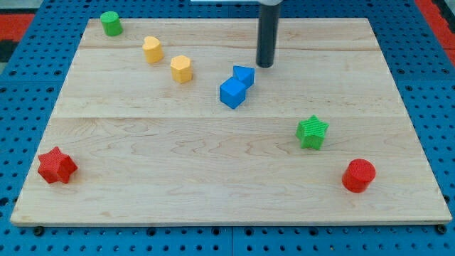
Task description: Move the yellow hexagon to the center
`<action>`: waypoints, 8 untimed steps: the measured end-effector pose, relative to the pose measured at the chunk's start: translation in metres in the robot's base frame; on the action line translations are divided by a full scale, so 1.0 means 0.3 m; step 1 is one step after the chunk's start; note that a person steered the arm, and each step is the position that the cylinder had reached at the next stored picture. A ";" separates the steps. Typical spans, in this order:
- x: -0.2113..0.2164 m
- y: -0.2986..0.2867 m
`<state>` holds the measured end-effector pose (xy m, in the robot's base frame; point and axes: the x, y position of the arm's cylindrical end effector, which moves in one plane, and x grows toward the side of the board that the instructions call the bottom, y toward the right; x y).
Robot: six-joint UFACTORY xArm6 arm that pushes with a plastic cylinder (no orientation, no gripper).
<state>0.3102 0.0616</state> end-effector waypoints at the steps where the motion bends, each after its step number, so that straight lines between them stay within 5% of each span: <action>1: -0.182 -0.129; 2: -0.227 -0.311; 4: -0.069 -0.613; 8: 0.108 -0.591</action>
<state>0.3427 -0.1157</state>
